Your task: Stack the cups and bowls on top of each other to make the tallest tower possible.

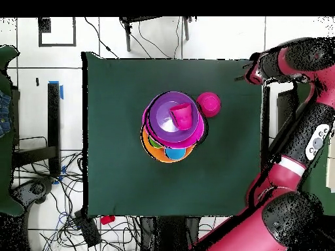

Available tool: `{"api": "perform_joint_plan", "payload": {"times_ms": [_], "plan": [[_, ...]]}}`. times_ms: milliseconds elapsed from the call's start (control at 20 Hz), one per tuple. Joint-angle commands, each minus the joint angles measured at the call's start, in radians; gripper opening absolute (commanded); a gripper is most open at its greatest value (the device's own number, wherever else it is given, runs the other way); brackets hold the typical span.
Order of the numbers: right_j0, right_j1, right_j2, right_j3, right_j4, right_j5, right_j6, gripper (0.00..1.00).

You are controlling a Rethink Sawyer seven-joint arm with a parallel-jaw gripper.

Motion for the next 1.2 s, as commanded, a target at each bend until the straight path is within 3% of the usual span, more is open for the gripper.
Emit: {"api": "perform_joint_plan", "payload": {"times_ms": [50, 300, 500, 850, 1100, 1200], "plan": [[-0.021, -0.016, -0.153, 0.214, 0.082, 0.02, -0.141, 1.0], [-0.08, -0.057, -0.206, 0.389, 0.177, -0.055, -0.054, 1.0], [-0.095, -0.057, -0.223, 0.432, 0.224, -0.107, 0.006, 1.0], [-0.132, -0.06, -0.252, 0.507, 0.234, -0.196, -0.125, 1.0], [-0.154, -0.038, -0.235, 0.521, 0.239, -0.259, -0.283, 1.0], [-0.157, -0.035, -0.234, 0.521, 0.241, -0.275, -0.285, 1.0]]}}
